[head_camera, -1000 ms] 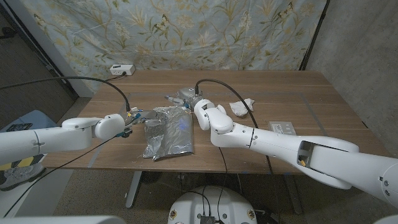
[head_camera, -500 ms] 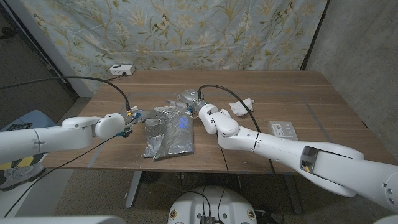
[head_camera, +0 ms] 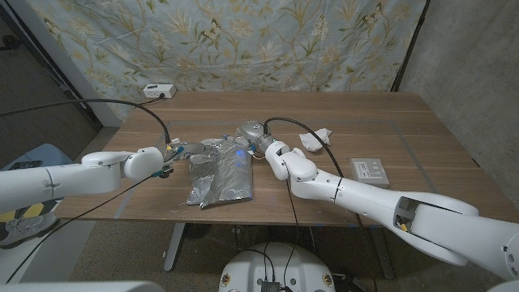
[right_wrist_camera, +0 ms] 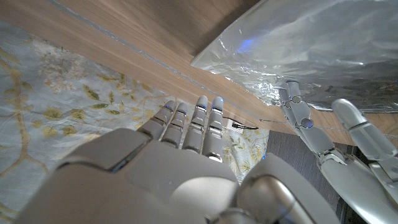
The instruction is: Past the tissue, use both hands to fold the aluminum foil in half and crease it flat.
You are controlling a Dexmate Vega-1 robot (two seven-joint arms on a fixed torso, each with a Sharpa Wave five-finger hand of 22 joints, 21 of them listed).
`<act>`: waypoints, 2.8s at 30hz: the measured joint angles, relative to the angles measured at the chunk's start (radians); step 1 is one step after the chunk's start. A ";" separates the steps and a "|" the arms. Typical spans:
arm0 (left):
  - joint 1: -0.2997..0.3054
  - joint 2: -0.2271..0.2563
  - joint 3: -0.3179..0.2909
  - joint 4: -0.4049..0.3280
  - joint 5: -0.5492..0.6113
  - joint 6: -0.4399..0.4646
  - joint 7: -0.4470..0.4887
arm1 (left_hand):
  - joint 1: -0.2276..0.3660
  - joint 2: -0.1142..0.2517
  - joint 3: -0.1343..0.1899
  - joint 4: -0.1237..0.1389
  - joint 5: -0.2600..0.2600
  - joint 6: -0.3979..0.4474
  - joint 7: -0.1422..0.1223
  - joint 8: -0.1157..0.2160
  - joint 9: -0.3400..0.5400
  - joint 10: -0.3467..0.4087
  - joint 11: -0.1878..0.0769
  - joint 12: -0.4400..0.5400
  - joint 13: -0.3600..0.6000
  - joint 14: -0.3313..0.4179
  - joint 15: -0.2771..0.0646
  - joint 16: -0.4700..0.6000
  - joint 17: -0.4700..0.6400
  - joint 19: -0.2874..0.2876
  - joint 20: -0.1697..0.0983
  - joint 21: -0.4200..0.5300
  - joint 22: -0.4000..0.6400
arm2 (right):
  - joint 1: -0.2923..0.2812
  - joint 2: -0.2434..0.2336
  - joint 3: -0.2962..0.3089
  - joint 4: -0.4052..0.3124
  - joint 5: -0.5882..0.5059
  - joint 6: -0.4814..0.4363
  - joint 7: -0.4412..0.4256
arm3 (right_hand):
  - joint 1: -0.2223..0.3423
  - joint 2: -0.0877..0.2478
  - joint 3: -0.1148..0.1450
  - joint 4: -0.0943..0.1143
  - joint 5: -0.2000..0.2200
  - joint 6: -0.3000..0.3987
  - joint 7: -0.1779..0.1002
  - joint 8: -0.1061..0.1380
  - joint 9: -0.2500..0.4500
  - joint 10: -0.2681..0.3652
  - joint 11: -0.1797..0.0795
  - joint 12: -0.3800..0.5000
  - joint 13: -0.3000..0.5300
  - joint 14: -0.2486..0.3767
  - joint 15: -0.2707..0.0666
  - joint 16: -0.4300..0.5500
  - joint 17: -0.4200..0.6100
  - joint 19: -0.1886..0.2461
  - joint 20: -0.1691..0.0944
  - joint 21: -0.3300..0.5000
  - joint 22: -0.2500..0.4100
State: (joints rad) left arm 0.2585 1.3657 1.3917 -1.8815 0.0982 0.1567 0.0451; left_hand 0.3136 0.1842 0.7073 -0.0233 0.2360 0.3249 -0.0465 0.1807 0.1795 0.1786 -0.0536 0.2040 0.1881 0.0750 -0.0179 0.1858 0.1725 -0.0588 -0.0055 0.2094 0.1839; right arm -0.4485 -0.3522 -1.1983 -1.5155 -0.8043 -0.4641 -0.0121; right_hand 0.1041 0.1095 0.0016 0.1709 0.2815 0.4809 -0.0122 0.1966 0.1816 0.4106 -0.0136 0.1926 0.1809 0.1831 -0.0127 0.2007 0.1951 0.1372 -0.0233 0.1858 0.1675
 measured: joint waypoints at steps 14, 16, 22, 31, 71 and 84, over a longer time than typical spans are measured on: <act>0.000 -0.004 -0.001 0.000 -0.006 0.003 -0.003 | 0.000 0.000 0.000 0.000 0.000 0.000 0.000 -0.005 0.000 0.000 0.000 0.000 0.000 0.000 0.000 0.000 0.000 0.000 0.000 0.000 0.000 | -0.007 0.015 0.012 0.059 0.012 0.046 -0.013 | -0.009 -0.002 0.005 -0.004 0.000 0.007 -0.004 0.000 0.000 0.014 0.000 0.000 0.000 0.004 -0.003 0.000 0.000 0.000 0.000 0.000 0.000; 0.000 -0.005 -0.001 0.000 -0.008 0.004 -0.004 | 0.002 0.002 0.000 0.000 0.000 -0.002 -0.001 -0.005 0.000 0.000 0.000 0.000 0.000 0.000 0.000 0.000 0.000 0.000 0.000 0.000 0.000 | -0.007 0.017 0.013 0.068 0.014 0.050 -0.012 | -0.013 -0.006 0.011 -0.005 0.005 0.007 -0.004 0.000 0.000 0.014 0.000 0.000 0.000 0.005 -0.005 0.000 0.000 0.000 0.000 0.000 0.000; 0.001 -0.008 -0.001 0.003 -0.011 0.007 -0.004 | 0.004 0.004 0.000 0.000 0.000 0.001 0.001 -0.006 -0.001 0.000 0.000 0.000 0.000 0.000 0.000 0.000 0.000 0.000 0.000 0.000 0.000 | -0.007 0.022 0.013 0.093 0.021 0.066 -0.010 | -0.012 -0.006 0.011 -0.005 0.008 0.007 -0.004 0.000 0.000 0.014 0.000 0.000 0.000 0.005 -0.005 0.000 0.000 0.000 0.000 0.000 0.000; 0.002 -0.009 -0.002 0.005 -0.015 0.007 -0.004 | 0.004 0.004 0.000 0.000 0.000 0.002 0.002 -0.003 -0.001 0.000 0.000 0.000 0.000 0.000 0.000 0.000 0.000 0.000 0.000 0.000 0.000 | -0.006 0.032 0.015 0.148 0.036 0.106 -0.028 | -0.014 -0.005 0.014 -0.008 0.008 0.010 -0.007 -0.001 0.000 0.021 -0.007 -0.001 0.000 0.010 -0.010 0.000 -0.005 0.005 -0.005 0.000 0.000; 0.009 -0.015 -0.002 -0.004 -0.019 0.003 0.015 | 0.009 -0.001 -0.004 -0.004 0.000 0.002 -0.002 0.001 0.000 0.000 0.000 0.000 0.001 0.000 0.000 0.000 0.000 0.000 0.000 0.000 0.000 | -0.039 -0.055 0.053 -0.078 0.042 0.062 0.070 | -0.014 -0.004 0.044 -0.019 0.015 0.011 0.008 0.003 0.004 0.021 -0.005 -0.001 0.000 -0.008 -0.004 -0.004 -0.004 0.000 -0.007 0.000 0.000; 0.011 -0.025 -0.002 -0.012 -0.019 0.023 0.021 | 0.009 -0.001 -0.004 -0.004 0.000 0.002 -0.002 0.001 -0.001 0.000 0.000 0.000 0.001 0.000 0.000 0.000 0.000 0.000 0.000 0.000 0.000 | -0.074 -0.102 0.068 -0.227 0.053 -0.052 0.173 | -0.014 -0.004 0.059 -0.026 0.015 -0.028 0.005 -0.012 0.004 -0.012 -0.006 -0.012 0.000 -0.051 0.004 -0.012 -0.004 -0.022 -0.004 -0.005 0.000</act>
State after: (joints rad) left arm 0.2692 1.3409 1.3899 -1.8939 0.0790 0.1795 0.0665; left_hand 0.3228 0.1830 0.7031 -0.0274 0.2360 0.3270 -0.0481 0.1816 0.1786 0.1785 -0.0536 0.2039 0.1889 0.0750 -0.0179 0.1858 0.1726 -0.0589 -0.0054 0.2094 0.1839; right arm -0.5230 -0.4543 -1.1299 -1.7423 -0.7516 -0.5161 0.1608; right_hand 0.0897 0.1057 0.0611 0.1449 0.2968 0.4529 -0.0076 0.1849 0.1860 0.3982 -0.0200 0.1802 0.1809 0.1324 -0.0091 0.1883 0.1909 0.1149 -0.0268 0.1808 0.1678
